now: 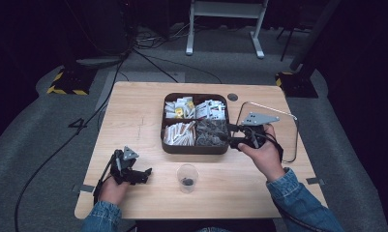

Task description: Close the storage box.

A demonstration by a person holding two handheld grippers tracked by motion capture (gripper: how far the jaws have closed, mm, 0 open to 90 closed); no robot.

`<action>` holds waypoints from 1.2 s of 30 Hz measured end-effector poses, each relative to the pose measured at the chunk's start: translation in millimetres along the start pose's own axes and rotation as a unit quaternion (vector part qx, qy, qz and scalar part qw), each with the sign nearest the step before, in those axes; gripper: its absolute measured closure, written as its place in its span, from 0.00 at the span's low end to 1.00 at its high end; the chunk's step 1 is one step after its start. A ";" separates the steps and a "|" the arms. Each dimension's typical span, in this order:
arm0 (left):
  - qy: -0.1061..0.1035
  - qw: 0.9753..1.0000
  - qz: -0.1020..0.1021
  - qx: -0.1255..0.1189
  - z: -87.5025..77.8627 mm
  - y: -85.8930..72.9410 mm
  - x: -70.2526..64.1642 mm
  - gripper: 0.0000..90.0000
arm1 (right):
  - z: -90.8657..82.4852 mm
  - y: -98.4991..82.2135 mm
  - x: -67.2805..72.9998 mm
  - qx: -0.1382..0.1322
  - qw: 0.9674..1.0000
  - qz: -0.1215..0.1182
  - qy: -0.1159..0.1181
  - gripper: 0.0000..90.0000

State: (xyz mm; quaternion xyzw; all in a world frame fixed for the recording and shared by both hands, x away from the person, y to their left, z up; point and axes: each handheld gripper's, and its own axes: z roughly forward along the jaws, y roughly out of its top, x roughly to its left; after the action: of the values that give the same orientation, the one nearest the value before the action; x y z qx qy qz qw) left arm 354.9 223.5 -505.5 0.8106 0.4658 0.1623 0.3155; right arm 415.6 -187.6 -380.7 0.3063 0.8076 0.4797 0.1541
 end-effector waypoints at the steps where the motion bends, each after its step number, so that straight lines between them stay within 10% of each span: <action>1: 0.000 1.000 -0.001 -0.001 -0.1 -0.3 -0.3 0.00 | -0.1 0.1 -4.8 0.001 1.000 0.003 -0.007 0.53; 18: 0.007 1.000 -0.008 0.000 -2.6 -3.1 -1.3 0.00 | -0.4 -15.8 -91.4 0.027 0.990 0.072 -0.122 0.50; 36: 0.007 1.000 -0.007 0.000 -2.7 -3.1 -1.3 0.00 | 0.0 -67.3 -163.1 0.079 0.960 0.113 -0.242 0.46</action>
State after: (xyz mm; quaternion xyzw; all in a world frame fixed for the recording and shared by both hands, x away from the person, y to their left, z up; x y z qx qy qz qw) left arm 350.8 224.5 -505.5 0.8061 0.4736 0.1656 0.3137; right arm 517.1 -316.1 -446.5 0.5140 0.7415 0.3403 0.2649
